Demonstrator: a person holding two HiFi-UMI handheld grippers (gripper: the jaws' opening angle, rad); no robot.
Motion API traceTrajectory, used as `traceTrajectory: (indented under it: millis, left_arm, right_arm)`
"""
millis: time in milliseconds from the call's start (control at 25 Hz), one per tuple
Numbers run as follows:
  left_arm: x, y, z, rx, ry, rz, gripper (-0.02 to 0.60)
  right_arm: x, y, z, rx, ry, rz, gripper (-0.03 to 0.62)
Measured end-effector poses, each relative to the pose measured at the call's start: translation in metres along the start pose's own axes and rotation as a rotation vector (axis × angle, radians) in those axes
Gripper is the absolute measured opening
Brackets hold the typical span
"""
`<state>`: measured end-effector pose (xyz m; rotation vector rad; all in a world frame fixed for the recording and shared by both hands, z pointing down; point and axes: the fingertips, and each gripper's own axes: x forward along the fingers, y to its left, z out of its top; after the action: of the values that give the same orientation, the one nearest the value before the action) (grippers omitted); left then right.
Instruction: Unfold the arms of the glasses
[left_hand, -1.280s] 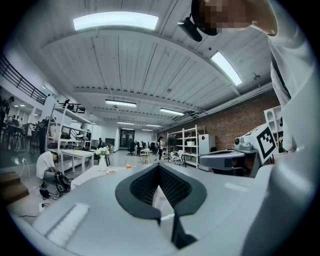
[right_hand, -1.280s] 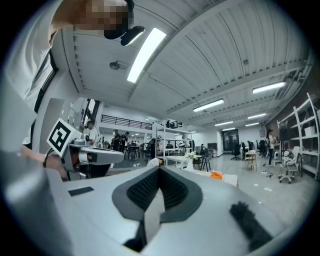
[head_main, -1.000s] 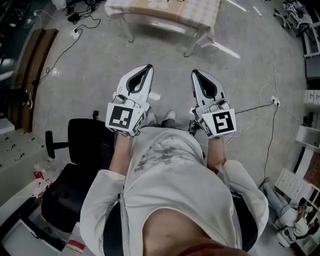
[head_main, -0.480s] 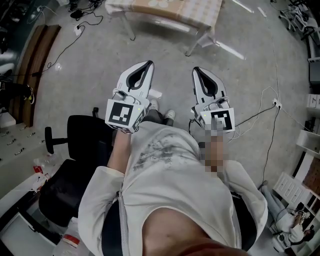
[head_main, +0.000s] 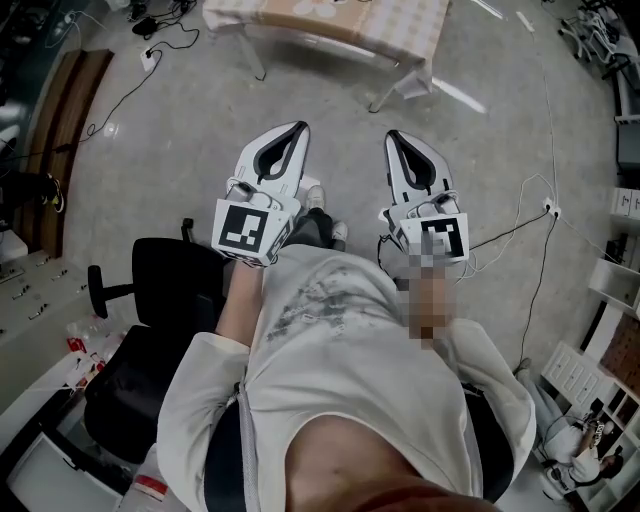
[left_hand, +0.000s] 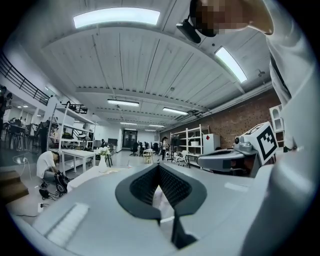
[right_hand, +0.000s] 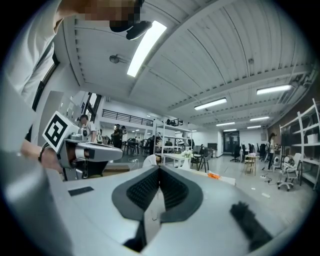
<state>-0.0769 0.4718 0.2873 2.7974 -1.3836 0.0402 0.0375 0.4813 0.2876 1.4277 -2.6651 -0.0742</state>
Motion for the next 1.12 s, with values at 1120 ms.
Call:
traceTrajectory:
  millis: [1120]
  left_arm:
    - [0.102,0.093,-0.009,-0.038,0.011,-0.100,0.009]
  right_arm:
    - [0.114,-0.059,-0.004,-0.001,0.064,-0.113,0.017]
